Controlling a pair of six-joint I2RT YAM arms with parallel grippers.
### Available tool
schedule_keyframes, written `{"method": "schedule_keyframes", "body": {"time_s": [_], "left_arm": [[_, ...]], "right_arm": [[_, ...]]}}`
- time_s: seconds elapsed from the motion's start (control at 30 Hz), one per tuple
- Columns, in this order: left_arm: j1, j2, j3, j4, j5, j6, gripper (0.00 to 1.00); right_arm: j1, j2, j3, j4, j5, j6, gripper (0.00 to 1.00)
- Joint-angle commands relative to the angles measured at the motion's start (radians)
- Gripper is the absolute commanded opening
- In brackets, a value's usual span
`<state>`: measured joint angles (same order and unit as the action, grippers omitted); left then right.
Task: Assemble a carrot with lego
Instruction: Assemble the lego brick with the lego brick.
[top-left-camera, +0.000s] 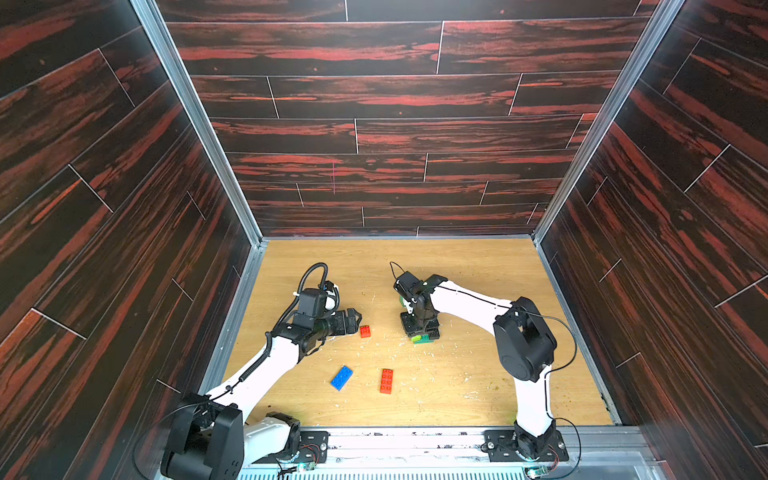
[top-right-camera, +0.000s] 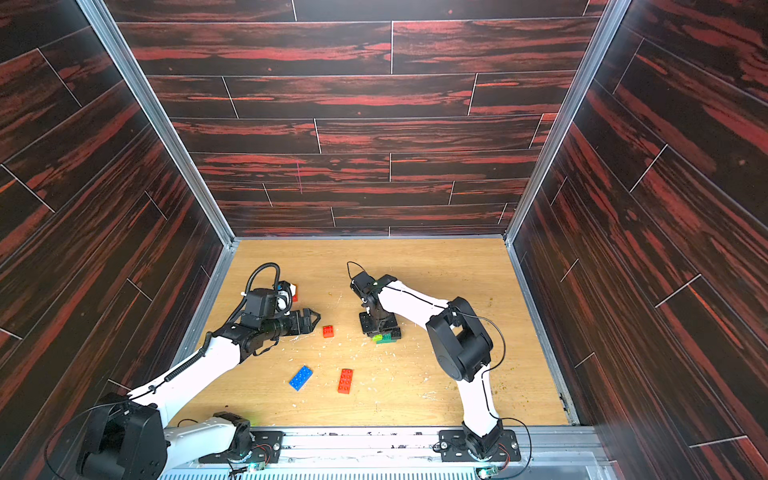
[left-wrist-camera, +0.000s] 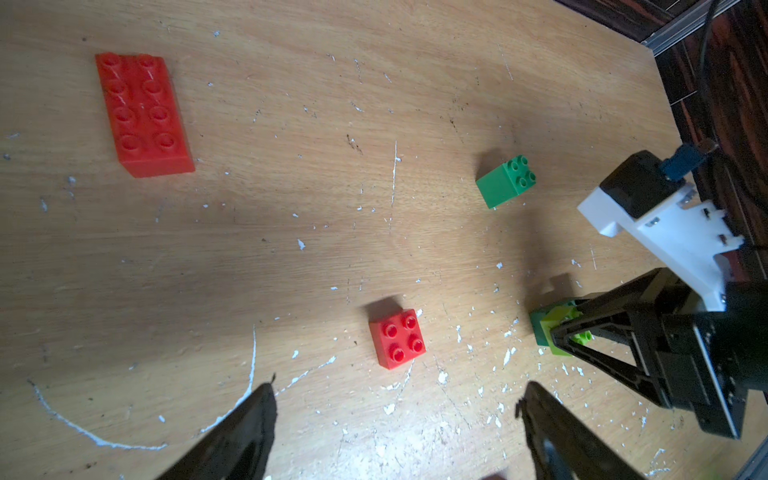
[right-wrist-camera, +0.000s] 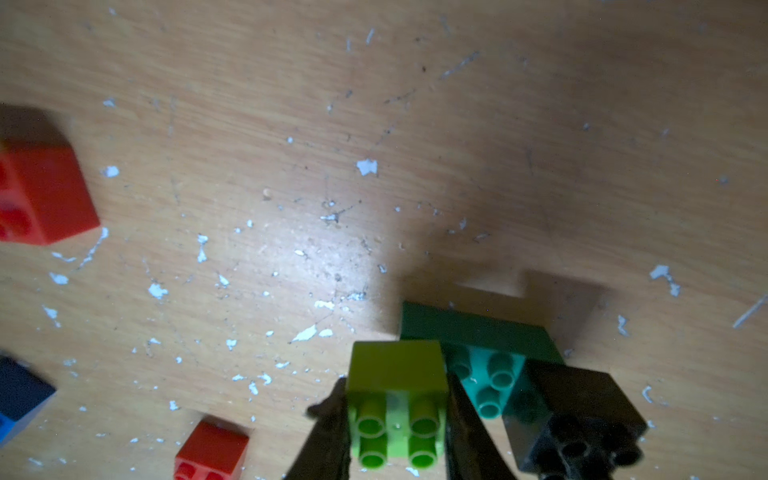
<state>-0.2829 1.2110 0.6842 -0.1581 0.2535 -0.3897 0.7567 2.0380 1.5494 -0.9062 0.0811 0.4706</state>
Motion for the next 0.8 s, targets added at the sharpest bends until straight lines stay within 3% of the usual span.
{"method": "schedule_keyframes", "body": {"time_s": [0.0,0.4,0.77], "left_arm": [[-0.004,-0.008,-0.013,-0.006,-0.016,-0.001,0.93],[-0.005,0.000,-0.017,0.006,-0.025,-0.004,0.93],[-0.004,0.002,-0.016,0.012,-0.027,-0.001,0.93]], "right_arm": [[-0.003,0.088,-0.018,-0.031,0.023,0.061,0.17],[-0.003,0.103,-0.038,-0.018,0.073,0.201,0.16],[0.016,0.102,-0.097,0.017,0.104,0.141,0.15]]}}
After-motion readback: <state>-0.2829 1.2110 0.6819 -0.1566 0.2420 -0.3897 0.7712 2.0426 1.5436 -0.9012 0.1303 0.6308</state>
